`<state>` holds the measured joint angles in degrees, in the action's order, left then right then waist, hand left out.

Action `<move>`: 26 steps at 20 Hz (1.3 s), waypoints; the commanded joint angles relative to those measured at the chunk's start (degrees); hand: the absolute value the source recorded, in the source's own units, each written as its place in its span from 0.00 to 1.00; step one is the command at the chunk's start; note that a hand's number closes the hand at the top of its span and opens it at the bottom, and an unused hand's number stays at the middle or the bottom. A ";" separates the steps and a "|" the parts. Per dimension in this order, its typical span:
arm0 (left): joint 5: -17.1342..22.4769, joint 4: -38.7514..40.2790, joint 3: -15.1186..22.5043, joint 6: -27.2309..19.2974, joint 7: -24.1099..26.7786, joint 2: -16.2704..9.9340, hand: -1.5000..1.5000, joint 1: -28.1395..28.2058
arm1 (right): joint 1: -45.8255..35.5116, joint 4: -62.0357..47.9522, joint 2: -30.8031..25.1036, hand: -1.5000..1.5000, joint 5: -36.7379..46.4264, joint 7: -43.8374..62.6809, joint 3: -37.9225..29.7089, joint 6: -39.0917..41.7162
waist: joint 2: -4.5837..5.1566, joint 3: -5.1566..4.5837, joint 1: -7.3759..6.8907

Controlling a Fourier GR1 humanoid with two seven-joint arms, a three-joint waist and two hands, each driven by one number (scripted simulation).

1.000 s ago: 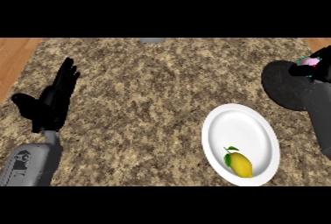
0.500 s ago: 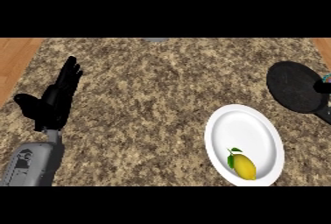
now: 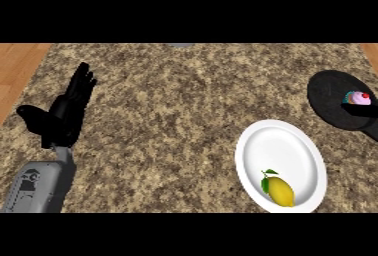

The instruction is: Pick the cupcake from the plate and place it in the pan

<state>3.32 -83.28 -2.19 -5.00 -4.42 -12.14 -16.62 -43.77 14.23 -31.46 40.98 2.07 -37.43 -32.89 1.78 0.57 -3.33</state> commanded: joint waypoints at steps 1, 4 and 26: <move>-1.16 -1.01 1.38 -0.69 -1.33 0.71 0.50 0.11 | 1.65 -0.89 -0.93 0.00 -3.02 -6.85 -2.59 2.04 | 0.01 -0.02 -0.33; -1.73 0.66 1.11 -0.85 2.02 1.17 0.50 2.20 | 1.92 2.08 1.36 0.00 -6.34 -13.81 -5.32 -2.16 | -0.32 -0.15 0.44; -0.04 -0.40 -4.36 -0.57 -0.07 -1.82 0.50 5.48 | 29.70 47.93 26.51 0.00 -25.14 -26.23 -5.41 16.55 | -2.87 -0.86 6.22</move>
<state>2.94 -83.76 -5.58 -5.42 -4.15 -13.60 -11.49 -21.56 50.32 -10.43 15.96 -26.06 -45.52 -18.16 -0.99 -0.25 2.49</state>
